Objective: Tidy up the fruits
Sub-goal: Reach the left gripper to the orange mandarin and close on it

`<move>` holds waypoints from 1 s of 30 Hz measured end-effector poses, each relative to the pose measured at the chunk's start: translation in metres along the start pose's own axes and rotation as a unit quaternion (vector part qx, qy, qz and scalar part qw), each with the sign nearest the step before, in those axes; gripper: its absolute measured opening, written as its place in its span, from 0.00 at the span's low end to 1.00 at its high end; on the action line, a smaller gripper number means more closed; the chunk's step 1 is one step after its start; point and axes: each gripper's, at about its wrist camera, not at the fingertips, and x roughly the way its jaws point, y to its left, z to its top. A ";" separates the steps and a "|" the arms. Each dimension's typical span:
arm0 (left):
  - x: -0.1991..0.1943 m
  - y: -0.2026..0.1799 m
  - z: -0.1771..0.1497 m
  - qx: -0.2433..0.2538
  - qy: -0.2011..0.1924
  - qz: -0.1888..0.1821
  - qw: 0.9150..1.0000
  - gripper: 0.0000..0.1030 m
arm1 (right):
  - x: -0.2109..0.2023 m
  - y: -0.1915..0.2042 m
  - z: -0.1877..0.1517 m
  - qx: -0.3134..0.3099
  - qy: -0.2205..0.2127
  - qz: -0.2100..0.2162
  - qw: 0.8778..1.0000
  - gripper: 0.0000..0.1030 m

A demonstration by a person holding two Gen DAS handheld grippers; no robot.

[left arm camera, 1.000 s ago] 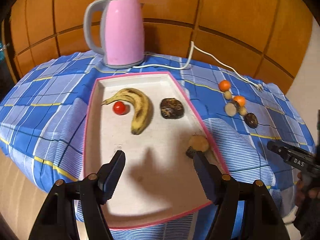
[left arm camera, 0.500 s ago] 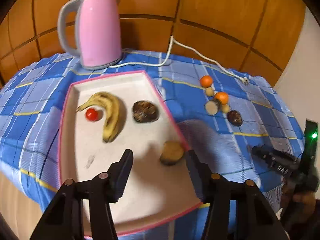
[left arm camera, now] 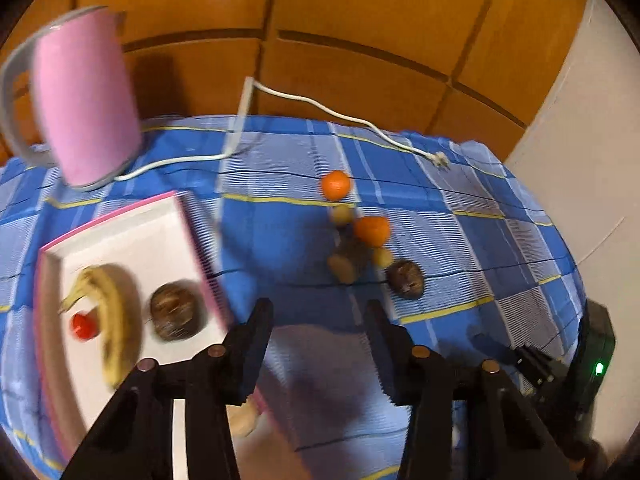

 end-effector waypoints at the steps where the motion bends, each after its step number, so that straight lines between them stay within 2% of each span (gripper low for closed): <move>1: 0.006 -0.006 0.006 0.008 0.001 -0.002 1.000 0.45 | 0.000 0.000 -0.001 -0.002 -0.001 0.000 1.000 0.53; 5: 0.030 -0.034 0.034 0.051 0.001 0.000 0.999 0.46 | 0.000 -0.002 -0.001 -0.003 -0.006 0.005 1.000 0.53; 10: 0.076 -0.059 0.065 0.084 0.038 -0.002 0.996 0.45 | 0.004 -0.001 -0.001 -0.005 -0.005 0.016 1.000 0.53; 17: 0.134 -0.066 0.079 0.079 0.106 0.024 0.991 0.48 | 0.011 -0.004 -0.001 0.004 -0.001 0.037 0.999 0.53; 22: 0.159 -0.065 0.080 0.063 0.131 0.031 0.989 0.48 | 0.011 -0.006 -0.002 0.011 -0.008 0.047 0.999 0.55; 24: 0.164 -0.066 0.080 0.060 0.135 0.022 0.989 0.47 | 0.011 -0.005 -0.002 0.008 -0.008 0.050 0.999 0.56; 25: 0.166 -0.068 0.080 0.062 0.136 0.017 0.989 0.39 | 0.012 -0.005 -0.002 0.008 -0.009 0.050 0.999 0.56; 30: 0.161 -0.073 0.076 0.079 0.100 0.020 0.992 0.37 | 0.013 -0.006 -0.001 0.008 -0.009 0.052 0.999 0.56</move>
